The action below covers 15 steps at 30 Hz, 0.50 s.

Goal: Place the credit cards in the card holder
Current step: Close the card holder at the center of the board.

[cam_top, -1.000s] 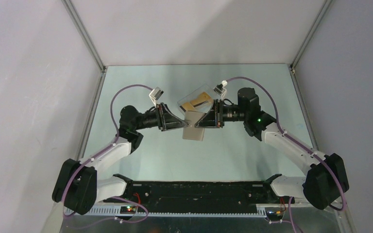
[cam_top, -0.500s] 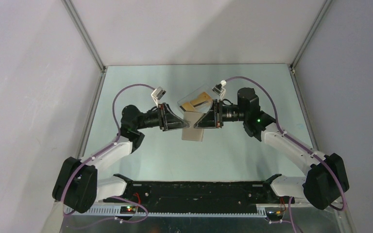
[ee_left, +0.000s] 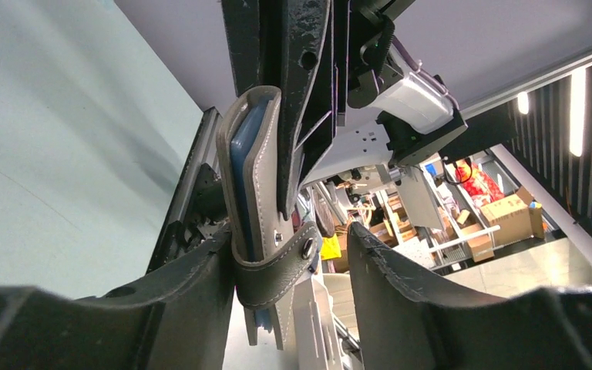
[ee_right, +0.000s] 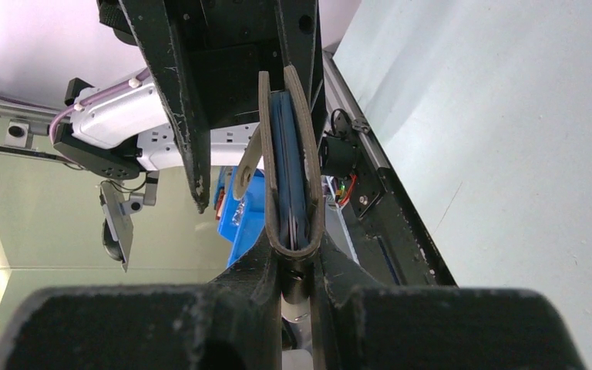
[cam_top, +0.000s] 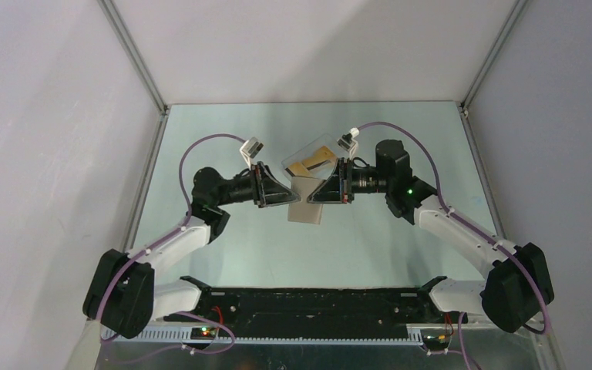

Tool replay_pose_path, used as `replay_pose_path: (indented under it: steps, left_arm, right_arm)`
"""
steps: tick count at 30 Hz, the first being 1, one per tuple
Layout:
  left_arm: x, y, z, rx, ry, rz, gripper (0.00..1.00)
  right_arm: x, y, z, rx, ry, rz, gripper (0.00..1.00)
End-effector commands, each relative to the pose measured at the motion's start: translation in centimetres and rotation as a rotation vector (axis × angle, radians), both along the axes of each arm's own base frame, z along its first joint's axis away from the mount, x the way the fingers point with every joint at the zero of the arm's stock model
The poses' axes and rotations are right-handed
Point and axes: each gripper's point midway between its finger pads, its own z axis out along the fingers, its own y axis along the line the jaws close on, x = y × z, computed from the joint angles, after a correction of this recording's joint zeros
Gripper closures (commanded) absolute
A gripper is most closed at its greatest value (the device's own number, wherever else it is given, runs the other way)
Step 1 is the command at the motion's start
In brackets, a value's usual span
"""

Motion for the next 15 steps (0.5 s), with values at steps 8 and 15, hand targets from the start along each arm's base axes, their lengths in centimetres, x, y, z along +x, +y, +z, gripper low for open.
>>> replay_pose_path:
  steps: [8, 15]
  left_arm:
    - [-2.6, 0.5, 5.0, -0.154, -0.127, -0.073, 0.59]
    - [-3.1, 0.5, 5.2, -0.167, -0.134, -0.099, 0.64]
  right_arm:
    - [0.9, 0.0, -0.2, -0.016, -0.01, -0.04, 1.0]
    - [1.0, 0.3, -0.6, -0.023, 0.0, -0.037, 1.0]
